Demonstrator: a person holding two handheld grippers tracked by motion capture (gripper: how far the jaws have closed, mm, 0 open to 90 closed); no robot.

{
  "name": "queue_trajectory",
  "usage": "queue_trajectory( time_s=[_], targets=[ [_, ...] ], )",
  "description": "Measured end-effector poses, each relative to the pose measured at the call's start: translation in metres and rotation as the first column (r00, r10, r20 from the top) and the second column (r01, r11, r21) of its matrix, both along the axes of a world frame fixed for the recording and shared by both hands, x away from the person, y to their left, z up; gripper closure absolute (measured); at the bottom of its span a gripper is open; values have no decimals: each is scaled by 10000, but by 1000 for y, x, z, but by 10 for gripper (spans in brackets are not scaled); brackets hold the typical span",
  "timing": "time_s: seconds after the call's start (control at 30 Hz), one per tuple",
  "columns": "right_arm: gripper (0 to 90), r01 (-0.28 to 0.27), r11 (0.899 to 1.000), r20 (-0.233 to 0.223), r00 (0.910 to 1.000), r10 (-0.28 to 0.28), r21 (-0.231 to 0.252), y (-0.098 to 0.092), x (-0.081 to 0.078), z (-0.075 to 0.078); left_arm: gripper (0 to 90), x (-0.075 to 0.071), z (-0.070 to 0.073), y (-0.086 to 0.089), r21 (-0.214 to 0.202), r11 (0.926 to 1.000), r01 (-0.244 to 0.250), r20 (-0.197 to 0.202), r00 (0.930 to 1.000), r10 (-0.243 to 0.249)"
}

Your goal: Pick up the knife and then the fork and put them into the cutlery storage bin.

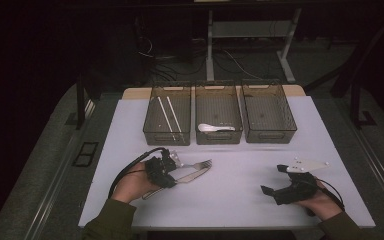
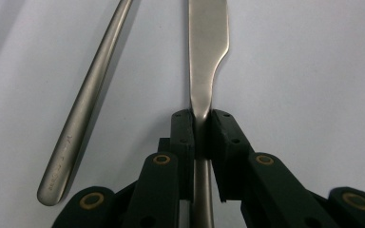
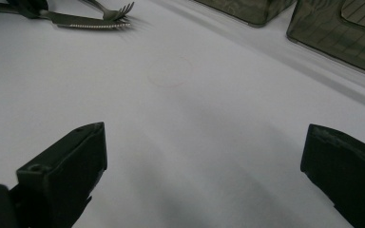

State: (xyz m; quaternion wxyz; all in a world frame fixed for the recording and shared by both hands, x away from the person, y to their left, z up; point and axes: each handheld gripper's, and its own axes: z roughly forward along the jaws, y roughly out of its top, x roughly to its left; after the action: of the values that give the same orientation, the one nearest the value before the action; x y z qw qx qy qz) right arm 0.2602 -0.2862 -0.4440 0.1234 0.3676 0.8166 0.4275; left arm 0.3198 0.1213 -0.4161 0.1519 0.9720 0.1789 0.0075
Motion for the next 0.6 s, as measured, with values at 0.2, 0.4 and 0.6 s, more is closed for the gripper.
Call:
queue_trajectory(
  time_s=[0.2, 0.4, 0.6],
  targets=[
    [15, 7, 10000, 2, 10000, -7, -13, 0, 0, 0, 788, -7, 2, 9, -311, 9993, -206, -18, 9998, 205],
    [15, 20, 10000, 17, 10000, -20, -9, -1, 0, 0, 788, -12, 6, 11, -664, 9971, -365, -83, 9993, 361],
    [15, 22, 10000, 10, 10000, -22, -9, -1, 0, 0, 788, -16, 12, 9, -1110, 9937, -168, 57, 9998, 175]
  ],
)
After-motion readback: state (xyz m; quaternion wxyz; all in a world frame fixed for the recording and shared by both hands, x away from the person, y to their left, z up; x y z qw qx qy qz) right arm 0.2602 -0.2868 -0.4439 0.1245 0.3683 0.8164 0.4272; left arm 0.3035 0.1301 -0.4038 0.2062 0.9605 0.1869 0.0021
